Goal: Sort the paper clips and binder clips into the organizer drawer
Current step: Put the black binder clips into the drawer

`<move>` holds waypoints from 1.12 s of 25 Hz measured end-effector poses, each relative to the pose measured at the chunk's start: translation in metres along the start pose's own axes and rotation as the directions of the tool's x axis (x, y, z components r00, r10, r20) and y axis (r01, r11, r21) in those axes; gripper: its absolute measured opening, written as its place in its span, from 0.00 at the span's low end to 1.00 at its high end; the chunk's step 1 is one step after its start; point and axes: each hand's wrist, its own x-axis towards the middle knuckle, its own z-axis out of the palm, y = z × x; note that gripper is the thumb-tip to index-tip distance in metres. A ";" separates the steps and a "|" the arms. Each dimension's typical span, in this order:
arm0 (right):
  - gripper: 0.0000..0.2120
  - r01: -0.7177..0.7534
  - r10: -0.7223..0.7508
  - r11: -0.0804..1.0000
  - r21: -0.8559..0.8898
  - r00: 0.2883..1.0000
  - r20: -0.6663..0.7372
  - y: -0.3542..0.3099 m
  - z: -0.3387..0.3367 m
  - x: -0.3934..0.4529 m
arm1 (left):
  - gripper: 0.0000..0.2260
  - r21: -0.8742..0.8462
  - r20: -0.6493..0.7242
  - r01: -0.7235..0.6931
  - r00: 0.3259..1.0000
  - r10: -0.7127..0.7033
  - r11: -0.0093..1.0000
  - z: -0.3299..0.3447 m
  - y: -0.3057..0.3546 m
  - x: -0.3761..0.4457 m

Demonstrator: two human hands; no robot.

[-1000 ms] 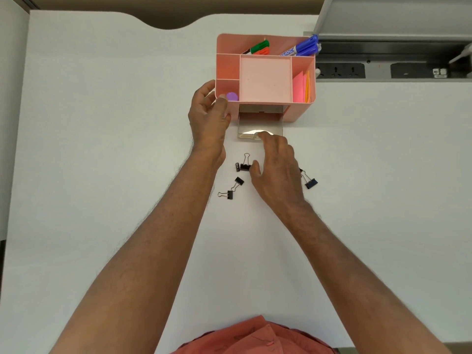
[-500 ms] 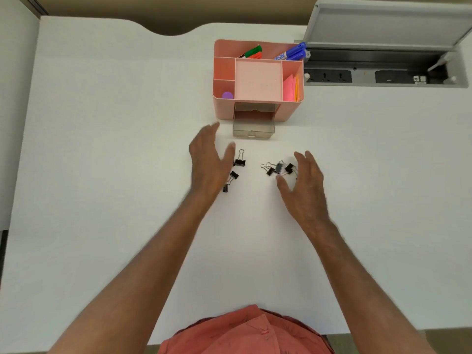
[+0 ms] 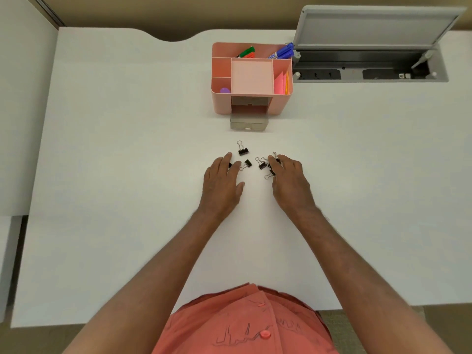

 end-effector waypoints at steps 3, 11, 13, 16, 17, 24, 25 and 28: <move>0.29 0.018 -0.017 0.999 0.047 1.000 -0.016 0.002 0.004 -0.003 | 0.17 -0.021 -0.059 0.002 0.998 -0.003 1.000 -0.006 0.000 0.000; 0.11 -0.005 0.027 0.967 0.255 0.996 -0.083 0.002 0.000 -0.011 | 0.08 -0.154 -0.081 0.047 0.995 -0.061 0.987 -0.005 0.000 -0.001; 0.12 -0.022 0.041 0.960 0.278 0.997 -0.063 0.003 -0.002 -0.009 | 0.08 -0.222 -0.065 0.082 0.993 -0.099 0.972 -0.008 -0.001 0.001; 0.14 -0.076 0.089 0.913 0.401 0.996 -0.013 0.003 -0.006 -0.006 | 0.12 -0.358 -0.019 0.172 0.981 -0.191 0.918 -0.011 -0.004 0.004; 0.13 -0.105 0.114 0.883 0.457 0.993 0.008 0.002 -0.009 -0.006 | 0.13 -0.388 -0.011 0.200 0.975 -0.221 0.900 -0.014 -0.004 0.004; 0.12 -0.238 0.253 0.646 0.725 0.963 0.090 -0.017 -0.048 0.018 | 0.05 -0.445 0.092 0.146 0.989 -0.117 0.884 -0.026 -0.008 0.000; 0.11 -0.209 0.240 0.622 0.754 0.968 0.071 -0.021 -0.056 0.026 | 0.09 -0.428 0.144 0.158 0.984 -0.105 0.890 -0.026 -0.010 -0.001; 0.11 -0.112 0.208 0.596 0.795 0.978 -0.018 -0.033 -0.076 0.057 | 0.18 -0.308 0.185 0.101 0.982 -0.044 0.946 -0.018 -0.014 -0.004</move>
